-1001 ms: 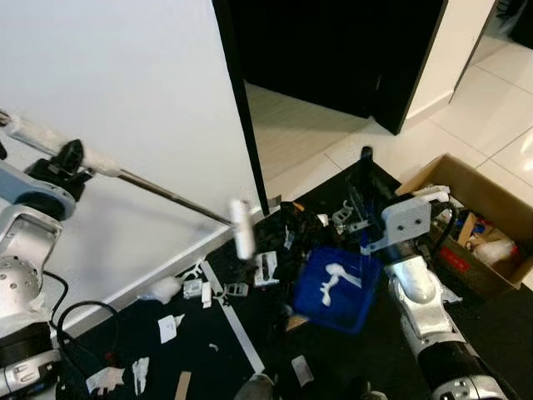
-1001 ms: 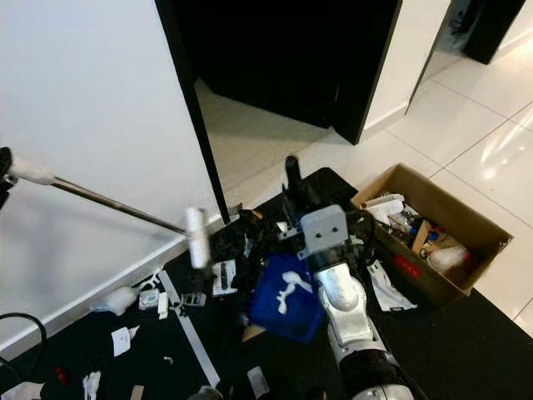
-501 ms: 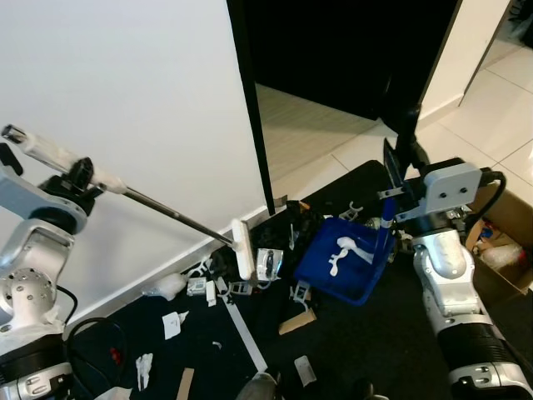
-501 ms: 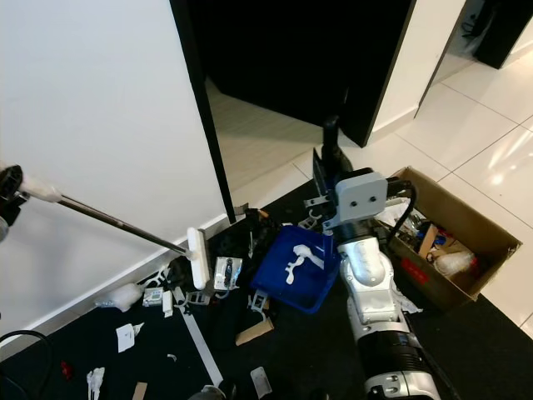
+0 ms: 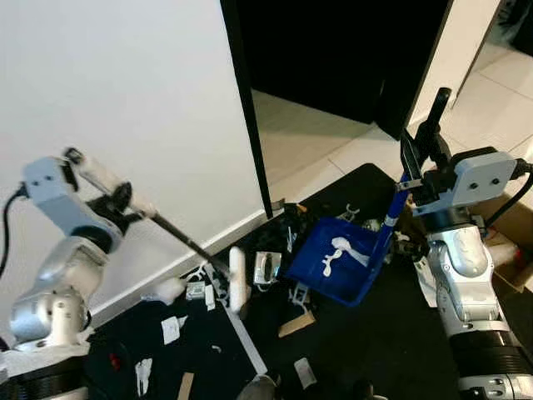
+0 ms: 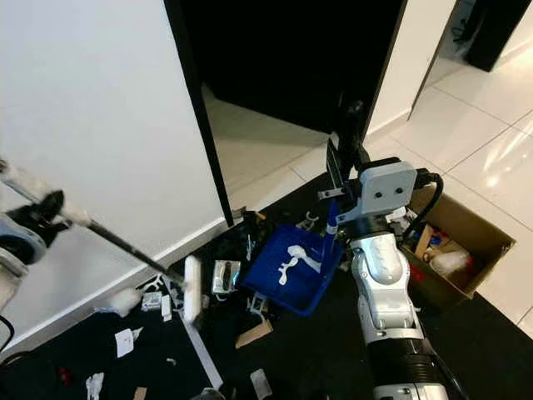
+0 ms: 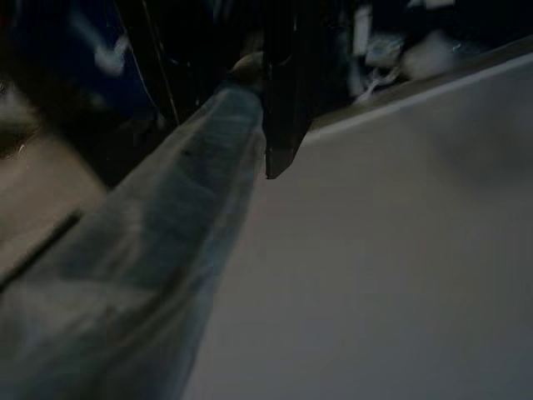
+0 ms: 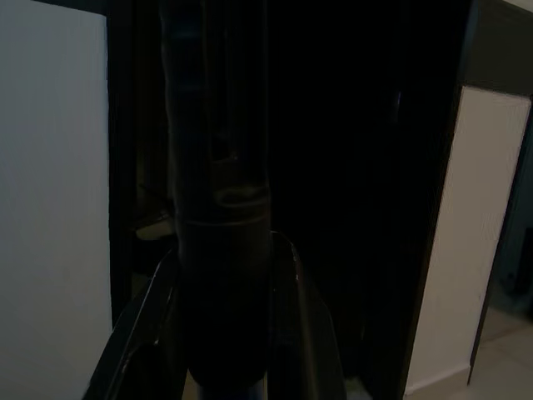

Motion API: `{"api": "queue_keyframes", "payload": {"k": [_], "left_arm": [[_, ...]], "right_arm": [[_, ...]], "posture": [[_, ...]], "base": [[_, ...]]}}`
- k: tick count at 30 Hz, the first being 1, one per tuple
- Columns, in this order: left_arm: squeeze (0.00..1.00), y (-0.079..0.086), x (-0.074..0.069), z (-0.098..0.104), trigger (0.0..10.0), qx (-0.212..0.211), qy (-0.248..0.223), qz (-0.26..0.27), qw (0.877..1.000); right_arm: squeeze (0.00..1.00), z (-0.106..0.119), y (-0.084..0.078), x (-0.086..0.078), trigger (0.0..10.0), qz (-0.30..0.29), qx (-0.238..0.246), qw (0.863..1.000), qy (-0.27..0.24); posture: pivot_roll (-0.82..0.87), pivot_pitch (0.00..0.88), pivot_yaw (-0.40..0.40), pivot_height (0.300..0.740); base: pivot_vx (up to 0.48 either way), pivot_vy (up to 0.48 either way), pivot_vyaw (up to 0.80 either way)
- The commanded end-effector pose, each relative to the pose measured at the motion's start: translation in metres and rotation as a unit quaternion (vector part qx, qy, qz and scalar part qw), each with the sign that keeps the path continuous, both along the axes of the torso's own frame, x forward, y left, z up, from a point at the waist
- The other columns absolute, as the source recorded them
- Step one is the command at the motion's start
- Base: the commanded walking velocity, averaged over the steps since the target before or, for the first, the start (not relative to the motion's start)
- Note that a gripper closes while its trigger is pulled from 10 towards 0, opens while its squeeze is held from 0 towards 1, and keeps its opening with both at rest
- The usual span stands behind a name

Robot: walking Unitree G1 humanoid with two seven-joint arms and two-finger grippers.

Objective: Sweep floor

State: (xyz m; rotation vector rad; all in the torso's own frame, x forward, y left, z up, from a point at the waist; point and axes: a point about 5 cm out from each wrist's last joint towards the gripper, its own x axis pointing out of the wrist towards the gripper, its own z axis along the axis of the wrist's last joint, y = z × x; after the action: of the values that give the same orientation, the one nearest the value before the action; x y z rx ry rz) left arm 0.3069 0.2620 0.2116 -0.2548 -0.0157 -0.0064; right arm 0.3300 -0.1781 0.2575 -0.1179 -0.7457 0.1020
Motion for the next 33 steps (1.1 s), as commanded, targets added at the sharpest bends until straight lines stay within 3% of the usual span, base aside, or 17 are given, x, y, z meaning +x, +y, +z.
{"api": "queue_keyframes", "payload": {"k": [1, 7, 17, 25, 33], "left_arm": [[0.0, -0.011, -0.003, -0.009, 10.0, 0.045, 0.031, 0.002, 0.998], [0.0, -0.02, -0.005, -0.019, 10.0, 0.058, 0.059, 0.002, 0.997], [0.0, -0.027, -0.011, -0.035, 10.0, 0.07, 0.079, 0.019, 0.994], [0.0, -0.036, -0.013, -0.039, 10.0, 0.088, 0.077, 0.002, 0.993], [0.0, -0.045, -0.018, -0.045, 10.0, 0.095, 0.072, -0.029, 0.992]], "right_arm": [[0.0, 0.015, 0.002, -0.002, 10.0, 0.018, 0.06, 0.998, -0.024], [0.0, 0.012, 0.005, 0.002, 10.0, 0.043, 0.107, 0.993, -0.004], [0.0, 0.017, 0.006, 0.001, 10.0, 0.048, 0.084, 0.995, -0.012], [0.0, 0.022, 0.009, 0.004, 10.0, 0.047, 0.084, 0.995, -0.017], [0.0, 0.013, -0.004, 0.01, 10.0, 0.008, 0.093, 0.996, -0.006]], "posture": [[0.11, 0.214, 0.127, 0.74], [0.12, 0.207, 0.121, 0.74], [0.11, 0.203, 0.122, 0.74], [0.11, 0.194, 0.121, 0.74], [0.11, 0.191, 0.126, 0.74]], "base": [[0.0, 0.0, 0.0], [0.0, 0.0, 0.0], [0.0, 0.0, 0.0], [0.0, 0.0, 0.0], [0.0, 0.0, 0.0]]}}
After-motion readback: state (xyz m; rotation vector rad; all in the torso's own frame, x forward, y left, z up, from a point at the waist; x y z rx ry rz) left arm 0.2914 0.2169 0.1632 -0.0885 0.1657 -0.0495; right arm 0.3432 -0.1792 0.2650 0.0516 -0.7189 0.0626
